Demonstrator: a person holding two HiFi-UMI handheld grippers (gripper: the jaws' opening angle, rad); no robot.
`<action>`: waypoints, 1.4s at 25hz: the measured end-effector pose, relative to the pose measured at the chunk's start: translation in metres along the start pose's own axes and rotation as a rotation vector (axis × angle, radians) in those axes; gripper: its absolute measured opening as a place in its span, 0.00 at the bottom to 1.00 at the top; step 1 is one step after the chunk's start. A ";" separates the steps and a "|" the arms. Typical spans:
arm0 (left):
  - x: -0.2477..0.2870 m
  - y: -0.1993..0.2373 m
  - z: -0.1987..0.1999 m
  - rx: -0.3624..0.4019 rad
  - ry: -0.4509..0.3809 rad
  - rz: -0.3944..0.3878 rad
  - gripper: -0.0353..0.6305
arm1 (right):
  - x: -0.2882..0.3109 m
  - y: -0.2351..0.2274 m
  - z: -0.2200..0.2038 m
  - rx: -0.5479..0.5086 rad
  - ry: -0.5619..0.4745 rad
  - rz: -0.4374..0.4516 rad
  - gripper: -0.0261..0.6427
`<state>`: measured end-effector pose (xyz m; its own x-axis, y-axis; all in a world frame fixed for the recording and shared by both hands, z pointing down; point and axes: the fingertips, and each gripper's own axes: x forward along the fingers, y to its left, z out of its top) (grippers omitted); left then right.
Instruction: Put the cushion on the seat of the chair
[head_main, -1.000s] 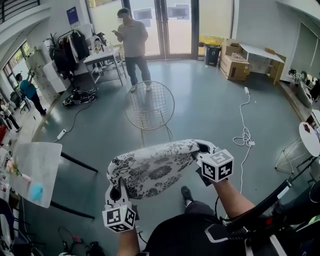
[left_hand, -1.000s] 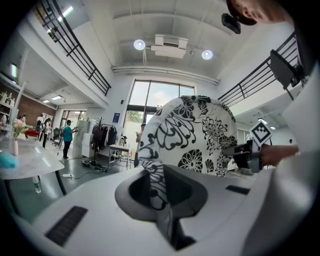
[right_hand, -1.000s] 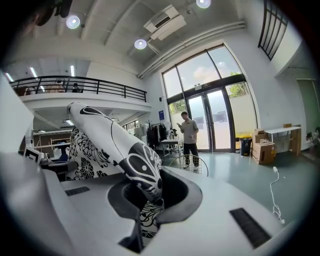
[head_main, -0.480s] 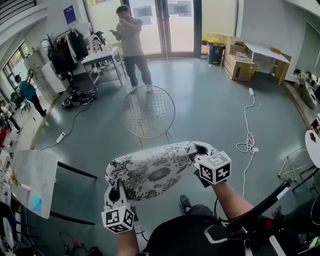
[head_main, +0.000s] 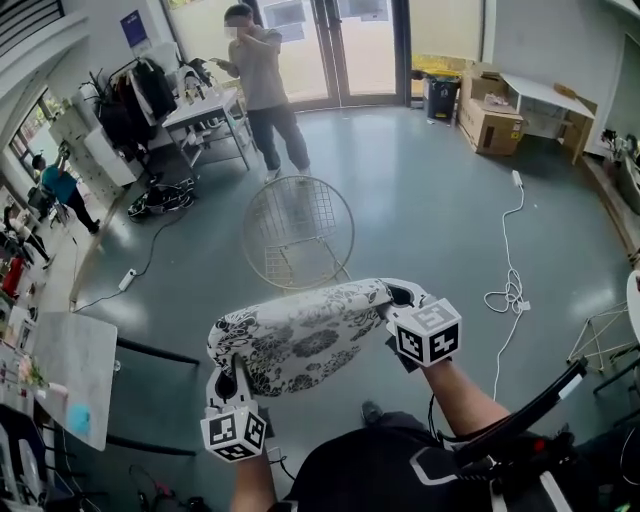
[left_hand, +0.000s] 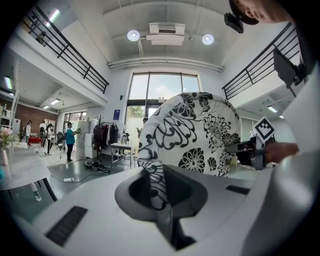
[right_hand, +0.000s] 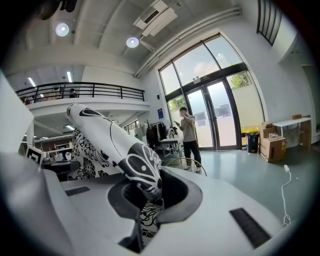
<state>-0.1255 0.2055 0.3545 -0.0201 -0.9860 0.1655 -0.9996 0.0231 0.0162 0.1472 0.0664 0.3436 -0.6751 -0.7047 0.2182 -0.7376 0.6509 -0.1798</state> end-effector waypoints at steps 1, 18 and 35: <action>0.008 -0.003 0.001 0.004 0.004 0.003 0.08 | 0.005 -0.008 0.001 0.005 0.003 0.003 0.08; 0.059 -0.017 0.007 0.052 0.050 0.052 0.08 | 0.050 -0.057 0.009 0.001 0.002 0.069 0.08; 0.135 0.006 0.021 0.037 0.023 0.045 0.08 | 0.122 -0.087 0.034 -0.009 -0.001 0.051 0.08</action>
<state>-0.1348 0.0690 0.3562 -0.0652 -0.9800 0.1882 -0.9977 0.0609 -0.0286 0.1288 -0.0857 0.3530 -0.7121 -0.6706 0.2080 -0.7018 0.6887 -0.1821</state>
